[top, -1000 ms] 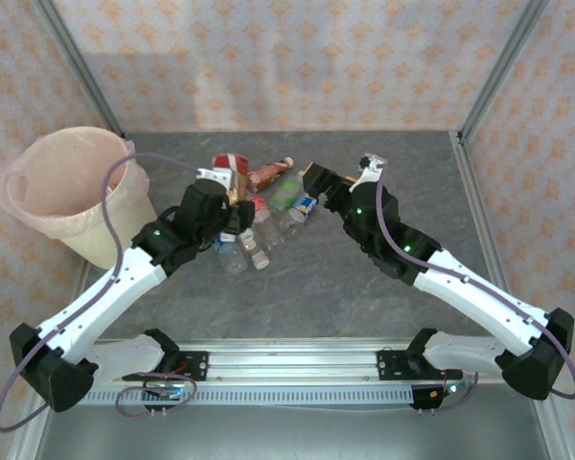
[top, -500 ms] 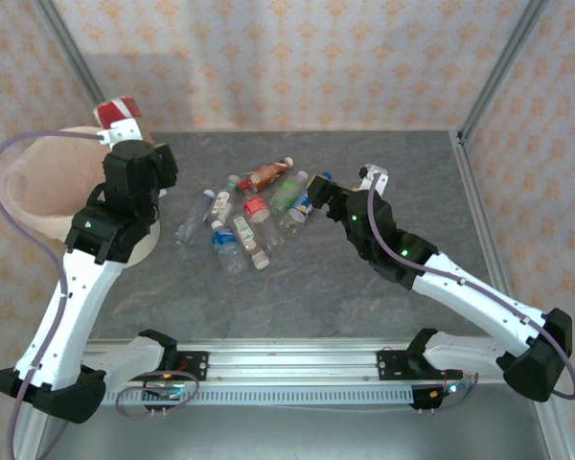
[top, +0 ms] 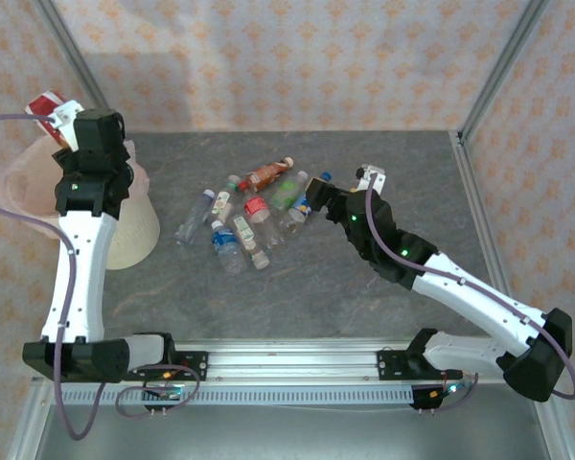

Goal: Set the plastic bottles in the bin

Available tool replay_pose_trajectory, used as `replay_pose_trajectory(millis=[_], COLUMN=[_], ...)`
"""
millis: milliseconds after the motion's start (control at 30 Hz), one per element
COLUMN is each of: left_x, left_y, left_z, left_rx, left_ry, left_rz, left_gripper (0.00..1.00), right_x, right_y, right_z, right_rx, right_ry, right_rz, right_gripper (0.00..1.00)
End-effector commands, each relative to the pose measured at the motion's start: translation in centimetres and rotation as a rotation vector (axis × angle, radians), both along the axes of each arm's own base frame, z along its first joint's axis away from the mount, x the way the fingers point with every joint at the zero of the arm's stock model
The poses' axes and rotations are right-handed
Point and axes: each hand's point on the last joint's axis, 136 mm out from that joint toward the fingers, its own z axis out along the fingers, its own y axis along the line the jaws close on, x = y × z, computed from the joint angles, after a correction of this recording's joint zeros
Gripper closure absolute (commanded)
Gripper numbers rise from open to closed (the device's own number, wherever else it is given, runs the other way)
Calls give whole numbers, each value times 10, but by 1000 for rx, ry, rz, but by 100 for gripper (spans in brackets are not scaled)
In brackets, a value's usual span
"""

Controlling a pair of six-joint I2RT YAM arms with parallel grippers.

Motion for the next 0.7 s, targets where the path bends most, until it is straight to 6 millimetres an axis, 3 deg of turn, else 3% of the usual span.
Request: replay_pose_trajectory(millis=[0,133,267,400,500,667], left_x=[9,12,21,27,29,36], left_y=[16,36,42,40,38,28], left_z=[0,-19,-42,-63,-68,-67], left_rx=[-73,-125,-182,-228,-260,-305], left_ry=[-84,-65,-44,20,15,13], left_rz=[51,139,153,152,160,94], left_gripper=[40,38,35,15,6,2], right_x=[0,0,0,0,0,0], right_y=[3,3,3,3,3,4], right_z=[-3,-1,-2,-1,-1,-3], right_rx=[-30,-38,-44,-49,-47,-50], right_ry=[3,0,1,0,1,8], right_rz=[25,29,29,30,31,33], right_gripper=[1,1,1,1,1,1])
